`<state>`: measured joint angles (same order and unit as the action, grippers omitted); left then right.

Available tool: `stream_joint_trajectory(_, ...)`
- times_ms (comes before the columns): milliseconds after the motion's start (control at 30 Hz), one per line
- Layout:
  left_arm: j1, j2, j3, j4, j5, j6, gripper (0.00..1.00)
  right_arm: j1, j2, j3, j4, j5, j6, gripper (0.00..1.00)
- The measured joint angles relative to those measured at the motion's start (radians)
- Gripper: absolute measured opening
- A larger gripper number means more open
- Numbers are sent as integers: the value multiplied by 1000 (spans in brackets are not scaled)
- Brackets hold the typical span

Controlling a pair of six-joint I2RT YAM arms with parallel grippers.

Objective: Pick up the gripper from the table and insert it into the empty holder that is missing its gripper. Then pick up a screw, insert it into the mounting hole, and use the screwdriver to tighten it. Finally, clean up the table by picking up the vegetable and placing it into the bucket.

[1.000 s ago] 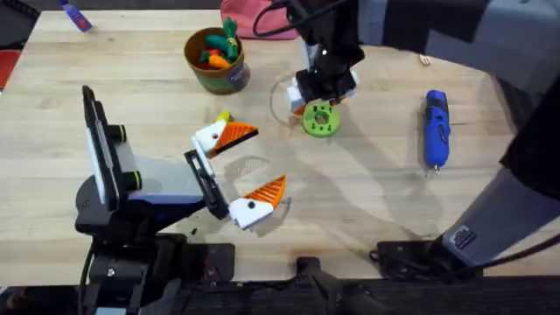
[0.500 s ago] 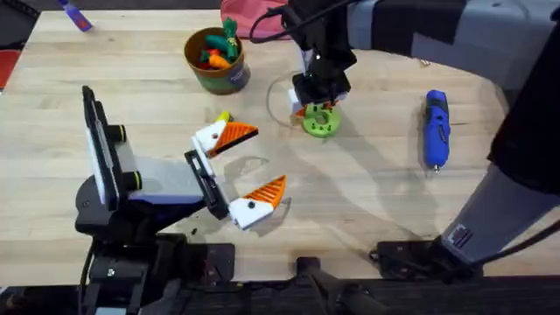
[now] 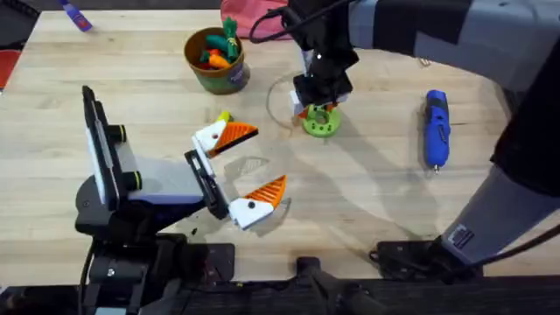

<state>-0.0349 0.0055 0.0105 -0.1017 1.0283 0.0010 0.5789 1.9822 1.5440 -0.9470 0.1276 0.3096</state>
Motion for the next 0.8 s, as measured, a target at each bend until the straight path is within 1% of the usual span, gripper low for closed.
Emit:
stream_joint_trajectory(233,0,0,0,0,0,0,985,0,-6,0,29,0,0,397)
stream_joint_trajectory(467,0,0,0,0,0,0,985,0,-6,0,33,0,0,379)
stream_joint_trajectory(567,0,0,0,0,0,0,985,0,-6,0,33,0,1,300)
stream_joint_trajectory(600,0,0,0,0,0,0,985,0,-6,0,33,0,3,290)
stream_joint_trajectory(800,0,0,0,0,0,0,985,0,-6,0,20,0,4,285)
